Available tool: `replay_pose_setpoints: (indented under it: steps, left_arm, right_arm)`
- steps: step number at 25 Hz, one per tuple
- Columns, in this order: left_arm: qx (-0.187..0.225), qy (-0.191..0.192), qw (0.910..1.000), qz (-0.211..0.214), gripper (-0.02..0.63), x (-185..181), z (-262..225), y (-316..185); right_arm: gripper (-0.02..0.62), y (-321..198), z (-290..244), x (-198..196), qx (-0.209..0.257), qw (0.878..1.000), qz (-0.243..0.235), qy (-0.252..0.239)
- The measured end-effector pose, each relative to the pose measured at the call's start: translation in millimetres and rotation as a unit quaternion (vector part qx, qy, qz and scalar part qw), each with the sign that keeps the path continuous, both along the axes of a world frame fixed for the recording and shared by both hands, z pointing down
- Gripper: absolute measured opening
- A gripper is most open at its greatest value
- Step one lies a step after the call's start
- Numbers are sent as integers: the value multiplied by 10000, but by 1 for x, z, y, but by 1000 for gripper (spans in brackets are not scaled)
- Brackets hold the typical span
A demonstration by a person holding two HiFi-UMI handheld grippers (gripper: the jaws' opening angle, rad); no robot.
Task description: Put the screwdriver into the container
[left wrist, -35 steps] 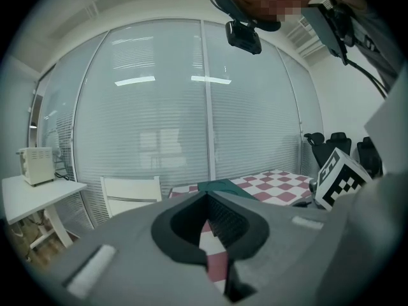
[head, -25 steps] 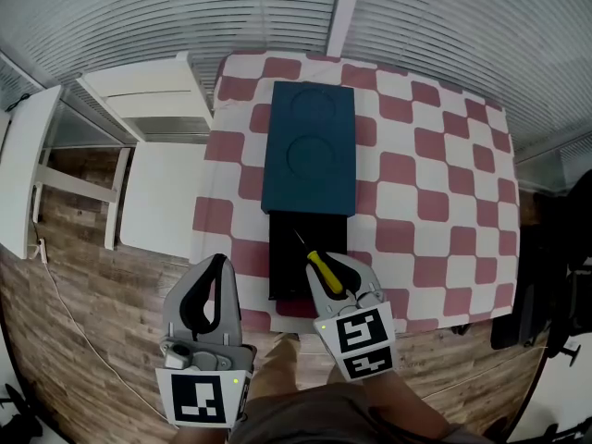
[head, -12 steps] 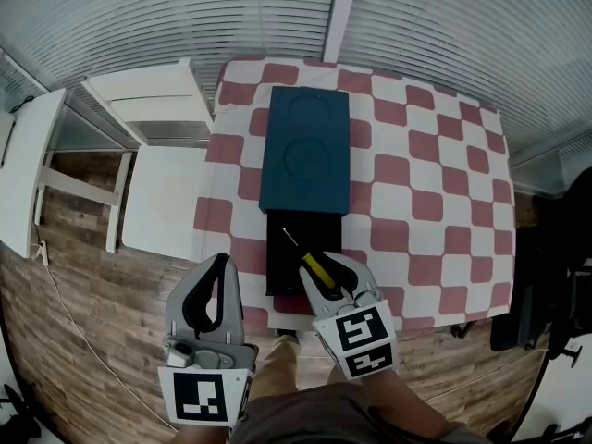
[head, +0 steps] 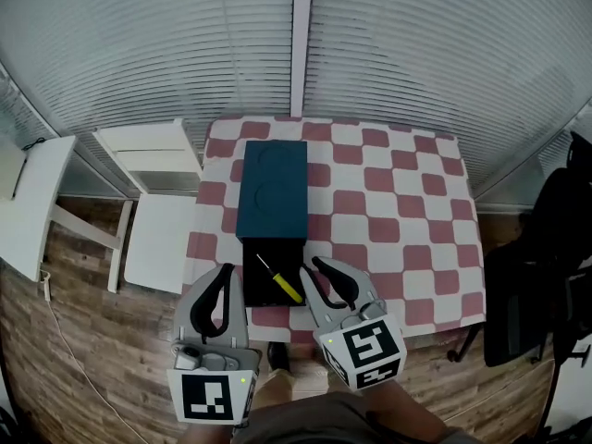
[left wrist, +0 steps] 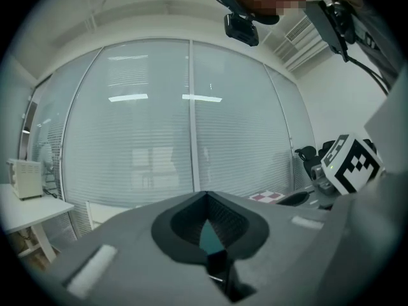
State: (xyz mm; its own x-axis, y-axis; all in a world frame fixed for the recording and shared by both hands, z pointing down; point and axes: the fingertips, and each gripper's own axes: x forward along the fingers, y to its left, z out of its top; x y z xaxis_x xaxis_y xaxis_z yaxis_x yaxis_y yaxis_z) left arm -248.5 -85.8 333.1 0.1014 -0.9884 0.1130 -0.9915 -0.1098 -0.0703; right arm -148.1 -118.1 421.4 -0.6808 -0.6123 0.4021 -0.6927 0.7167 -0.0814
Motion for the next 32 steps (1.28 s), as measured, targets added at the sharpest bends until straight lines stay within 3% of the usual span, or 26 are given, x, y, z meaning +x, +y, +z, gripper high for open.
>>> replay_pose_setpoints:
  steps: [6, 12, 18, 32]
  left_arm:
    - [542, -88, 9984, 109, 0, 37, -44, -10]
    - [850, -218, 9959, 238, 0, 69, -72, -18]
    - [926, -366, 9947, 266, 0, 84, -82, -20]
    - [957, -303, 9942, 396, 0, 97, -83, -17]
  right_arm:
    - [26, -11, -77, 38, 938, 9946, 158, -419]
    - [25, -11, -118, 66, 1465, 9877, 200, -509]
    - [23, -14, -129, 89, 1638, 9843, 374, -536]
    - [23, -12, -133, 95, 1698, 9834, 386, -511]
